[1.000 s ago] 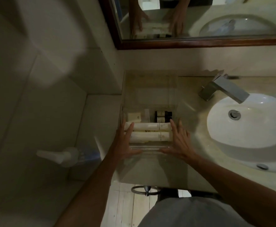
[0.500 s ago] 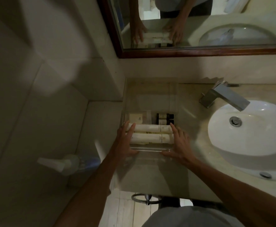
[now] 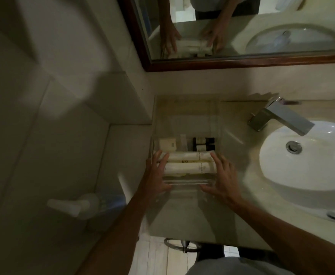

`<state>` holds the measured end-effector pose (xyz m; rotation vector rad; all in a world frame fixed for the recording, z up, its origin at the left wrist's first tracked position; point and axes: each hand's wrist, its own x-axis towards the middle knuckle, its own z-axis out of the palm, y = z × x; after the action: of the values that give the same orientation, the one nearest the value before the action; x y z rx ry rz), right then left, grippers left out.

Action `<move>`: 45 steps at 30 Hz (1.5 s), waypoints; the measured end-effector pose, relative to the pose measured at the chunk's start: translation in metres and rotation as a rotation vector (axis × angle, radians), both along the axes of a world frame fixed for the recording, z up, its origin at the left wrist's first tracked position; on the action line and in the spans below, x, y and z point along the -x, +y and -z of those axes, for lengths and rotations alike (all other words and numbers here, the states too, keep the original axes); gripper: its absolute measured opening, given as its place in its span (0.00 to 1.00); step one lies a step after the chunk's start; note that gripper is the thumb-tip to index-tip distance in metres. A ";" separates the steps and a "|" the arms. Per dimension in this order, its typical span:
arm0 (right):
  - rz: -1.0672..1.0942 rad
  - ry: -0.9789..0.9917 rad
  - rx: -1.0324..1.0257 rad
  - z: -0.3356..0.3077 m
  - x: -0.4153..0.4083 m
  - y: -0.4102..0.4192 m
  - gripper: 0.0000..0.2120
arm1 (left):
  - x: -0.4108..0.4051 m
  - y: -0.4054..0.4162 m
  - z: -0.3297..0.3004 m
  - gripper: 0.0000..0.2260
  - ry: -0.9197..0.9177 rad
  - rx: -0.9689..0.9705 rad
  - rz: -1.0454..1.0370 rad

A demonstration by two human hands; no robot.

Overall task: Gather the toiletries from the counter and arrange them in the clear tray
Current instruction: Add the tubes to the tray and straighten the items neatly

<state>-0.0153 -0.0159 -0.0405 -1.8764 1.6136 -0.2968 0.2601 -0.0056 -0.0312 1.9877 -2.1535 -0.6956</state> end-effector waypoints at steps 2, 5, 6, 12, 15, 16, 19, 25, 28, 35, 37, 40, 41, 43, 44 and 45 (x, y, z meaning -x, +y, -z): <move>0.010 -0.004 0.005 0.000 -0.002 0.005 0.59 | -0.002 -0.001 -0.001 0.52 -0.015 0.001 0.018; 0.025 -0.010 0.024 0.000 -0.003 0.011 0.59 | -0.006 -0.004 -0.003 0.52 -0.025 0.004 0.036; 0.028 -0.014 0.029 0.000 -0.004 0.013 0.58 | -0.006 -0.004 -0.003 0.51 -0.020 -0.003 0.036; 0.053 -0.046 0.049 -0.004 -0.006 0.003 0.58 | -0.008 -0.013 -0.004 0.51 -0.009 0.026 0.017; 0.059 -0.048 0.060 -0.005 -0.006 -0.008 0.57 | -0.006 -0.022 -0.005 0.50 0.013 0.034 -0.010; 0.064 -0.040 0.070 -0.004 -0.006 -0.011 0.56 | -0.004 -0.026 -0.006 0.50 0.023 0.026 -0.024; 0.100 0.001 0.114 -0.001 -0.007 -0.021 0.55 | 0.002 -0.037 -0.008 0.50 -0.033 0.046 -0.062; -0.120 0.223 0.295 0.002 -0.012 -0.044 0.43 | 0.010 -0.041 -0.001 0.33 -0.187 0.206 0.017; -0.202 0.306 0.314 0.007 -0.007 -0.055 0.36 | 0.010 -0.043 0.003 0.27 -0.187 0.209 0.042; -0.158 0.305 0.432 0.008 -0.009 -0.073 0.31 | 0.005 -0.058 0.009 0.25 -0.267 0.344 0.034; -0.151 0.325 0.442 0.008 -0.011 -0.079 0.29 | 0.005 -0.066 0.010 0.25 -0.282 0.374 0.033; -0.115 0.319 0.447 0.005 -0.014 -0.091 0.27 | 0.005 -0.078 0.009 0.24 -0.241 0.365 -0.009; -0.080 0.305 0.434 0.005 -0.014 -0.096 0.27 | 0.005 -0.082 0.007 0.24 -0.224 0.353 -0.035; -0.015 0.265 0.409 0.003 -0.016 -0.105 0.29 | 0.006 -0.093 0.001 0.25 -0.213 0.331 -0.060; -0.006 0.249 0.401 0.001 -0.017 -0.110 0.30 | 0.006 -0.098 -0.002 0.26 -0.212 0.322 -0.059; -0.008 0.241 0.393 -0.001 -0.017 -0.115 0.32 | 0.006 -0.103 -0.004 0.27 -0.214 0.317 -0.059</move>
<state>0.0019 -0.1307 -0.0399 -2.2864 1.8066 -0.4229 0.2538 -0.1089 -0.0273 2.0167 -2.1419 -0.1239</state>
